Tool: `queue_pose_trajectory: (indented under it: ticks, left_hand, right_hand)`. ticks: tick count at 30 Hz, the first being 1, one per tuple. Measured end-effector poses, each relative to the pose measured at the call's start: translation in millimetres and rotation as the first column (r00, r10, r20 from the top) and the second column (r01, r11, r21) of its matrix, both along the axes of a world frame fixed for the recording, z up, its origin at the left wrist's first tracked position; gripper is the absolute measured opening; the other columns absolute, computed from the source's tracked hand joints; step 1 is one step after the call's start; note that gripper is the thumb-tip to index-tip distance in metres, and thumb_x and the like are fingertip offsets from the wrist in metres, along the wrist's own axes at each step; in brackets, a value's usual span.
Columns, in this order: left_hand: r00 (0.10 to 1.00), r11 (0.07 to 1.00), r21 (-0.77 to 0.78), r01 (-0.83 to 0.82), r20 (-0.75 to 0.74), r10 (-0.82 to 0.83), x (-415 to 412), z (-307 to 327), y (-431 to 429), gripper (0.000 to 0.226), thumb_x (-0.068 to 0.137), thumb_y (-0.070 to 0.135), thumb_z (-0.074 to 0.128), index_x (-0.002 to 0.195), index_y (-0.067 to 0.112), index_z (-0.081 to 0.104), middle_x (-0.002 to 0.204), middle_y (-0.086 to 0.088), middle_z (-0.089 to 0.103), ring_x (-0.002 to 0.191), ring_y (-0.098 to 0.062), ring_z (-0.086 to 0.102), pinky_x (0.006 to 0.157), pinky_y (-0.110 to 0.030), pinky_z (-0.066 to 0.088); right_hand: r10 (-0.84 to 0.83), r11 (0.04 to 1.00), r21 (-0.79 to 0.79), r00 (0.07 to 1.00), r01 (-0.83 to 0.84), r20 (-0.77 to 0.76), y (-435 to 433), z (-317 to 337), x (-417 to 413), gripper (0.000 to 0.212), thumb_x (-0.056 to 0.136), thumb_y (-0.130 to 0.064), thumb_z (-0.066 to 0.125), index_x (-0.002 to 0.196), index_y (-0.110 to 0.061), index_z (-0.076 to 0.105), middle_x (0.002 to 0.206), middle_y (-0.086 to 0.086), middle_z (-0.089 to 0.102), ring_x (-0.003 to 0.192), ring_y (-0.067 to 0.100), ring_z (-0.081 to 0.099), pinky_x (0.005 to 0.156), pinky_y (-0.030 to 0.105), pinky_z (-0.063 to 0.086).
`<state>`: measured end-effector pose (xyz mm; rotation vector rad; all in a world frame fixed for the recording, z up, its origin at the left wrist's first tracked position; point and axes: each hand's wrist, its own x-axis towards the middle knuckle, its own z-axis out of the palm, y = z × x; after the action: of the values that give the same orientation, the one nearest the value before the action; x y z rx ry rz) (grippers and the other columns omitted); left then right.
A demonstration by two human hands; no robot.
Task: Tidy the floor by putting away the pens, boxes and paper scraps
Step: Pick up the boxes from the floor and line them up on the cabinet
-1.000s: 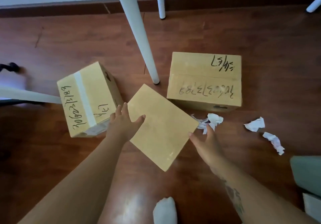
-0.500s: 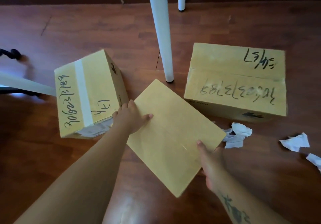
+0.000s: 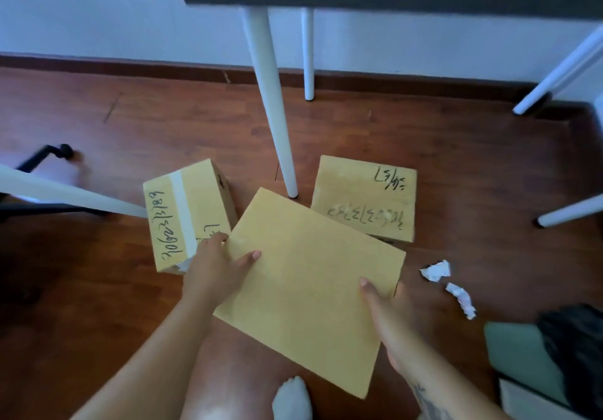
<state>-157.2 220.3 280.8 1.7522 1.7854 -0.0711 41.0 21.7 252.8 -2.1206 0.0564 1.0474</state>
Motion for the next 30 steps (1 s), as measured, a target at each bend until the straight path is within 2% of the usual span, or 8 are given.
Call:
queue_pose_trajectory:
  ticks: [3, 9, 13, 15, 17, 22, 25, 30]
  left_hand:
    - [0.999, 1.0, 0.018, 0.003, 0.034, -0.003, 8.6, 75.5, -21.0, 0.077, 0.075, 0.066, 0.067, 0.136, 0.023, 0.049, 0.13, -0.006, 0.053, 0.115, -0.03, 0.056, 0.093, -0.048, 0.05]
    - [0.986, 0.995, 0.045, 0.09, 0.137, -0.096, 48.0, 225.2, -53.2, 0.06, 0.083, 0.06, 0.062, 0.132, 0.027, 0.052, 0.112, 0.0, 0.047, 0.102, -0.027, 0.054, 0.088, -0.042, 0.046]
    - [0.946, 0.97, 0.066, 0.235, 0.213, -0.244, 81.3, 301.0, -75.8, 0.061, 0.082, 0.06, 0.063, 0.129, 0.022, 0.053, 0.123, -0.007, 0.055, 0.102, -0.027, 0.054, 0.089, -0.043, 0.047]
    - [0.913, 0.945, 0.096, 0.312, 0.243, -0.327, 103.4, 334.4, -87.5, 0.061, 0.083, 0.06, 0.062, 0.131, 0.023, 0.052, 0.124, -0.007, 0.056, 0.1, -0.026, 0.054, 0.083, -0.041, 0.045]
    - [0.865, 0.904, 0.14, 0.404, 0.263, -0.427, 129.3, 367.1, -99.3, 0.058, 0.087, 0.059, 0.059, 0.131, 0.022, 0.051, 0.119, -0.005, 0.058, 0.096, -0.025, 0.053, 0.077, -0.039, 0.042]
    - [0.697, 0.768, 0.217, 0.602, 0.326, -0.638, 205.2, 444.2, -133.8, 0.056, 0.088, 0.057, 0.059, 0.127, 0.017, 0.055, 0.124, -0.009, 0.063, 0.096, -0.027, 0.054, 0.081, -0.041, 0.043]
    - [0.578, 0.677, 0.269, 0.685, 0.365, -0.73, 252.9, 496.8, -166.4, 0.052, 0.088, 0.055, 0.062, 0.125, 0.018, 0.057, 0.124, -0.011, 0.062, 0.093, -0.025, 0.053, 0.079, -0.039, 0.043]
    - [0.342, 0.51, 0.345, 0.788, 0.443, -0.829, 329.6, 570.5, -246.1, 0.045, 0.086, 0.052, 0.066, 0.117, 0.019, 0.059, 0.12, -0.011, 0.059, 0.099, -0.03, 0.056, 0.089, -0.043, 0.046]
  right_hand:
    - [0.096, 0.994, -0.054, 0.992, -0.091, 0.083, -19.9, 78.2, 18.8, 0.054, 0.069, -0.067, 0.061, 0.107, -0.029, 0.054, 0.102, -0.008, 0.068, 0.096, 0.022, 0.066, 0.09, 0.046, 0.053]
    - [0.148, 0.984, -0.122, 0.972, -0.127, 0.182, -58.5, 239.7, 60.2, 0.053, 0.083, -0.063, 0.056, 0.114, -0.021, 0.05, 0.107, -0.001, 0.062, 0.097, 0.026, 0.061, 0.085, 0.043, 0.052]
    - [0.113, 0.985, -0.157, 0.956, -0.072, 0.272, -104.2, 325.4, 81.3, 0.059, 0.081, -0.068, 0.053, 0.117, -0.021, 0.05, 0.114, 0.001, 0.062, 0.102, 0.028, 0.062, 0.085, 0.041, 0.051]
    - [0.057, 0.991, -0.133, 0.949, -0.016, 0.31, -128.6, 361.1, 91.7, 0.064, 0.079, -0.071, 0.052, 0.119, -0.021, 0.051, 0.116, 0.0, 0.063, 0.104, 0.027, 0.061, 0.086, 0.041, 0.051]
    - [-0.002, 0.993, -0.112, 0.939, 0.043, 0.345, -153.5, 394.2, 102.6, 0.067, 0.078, -0.07, 0.051, 0.123, -0.021, 0.052, 0.118, -0.002, 0.063, 0.105, 0.025, 0.062, 0.09, 0.044, 0.051]
    - [-0.165, 0.976, -0.052, 0.875, 0.211, 0.455, -223.4, 469.8, 127.3, 0.061, 0.08, -0.065, 0.053, 0.12, -0.018, 0.056, 0.113, -0.002, 0.065, 0.1, 0.022, 0.063, 0.092, 0.042, 0.051]
    - [-0.261, 0.944, -0.042, 0.819, 0.328, 0.511, -269.4, 517.6, 140.1, 0.062, 0.078, -0.067, 0.053, 0.116, -0.018, 0.056, 0.108, -0.001, 0.065, 0.097, 0.022, 0.063, 0.089, 0.041, 0.052]
    - [-0.456, 0.848, 0.054, 0.674, 0.527, 0.581, -366.0, 585.2, 149.8, 0.058, 0.078, -0.063, 0.058, 0.109, -0.014, 0.056, 0.099, 0.001, 0.064, 0.09, 0.023, 0.064, 0.086, 0.043, 0.055]
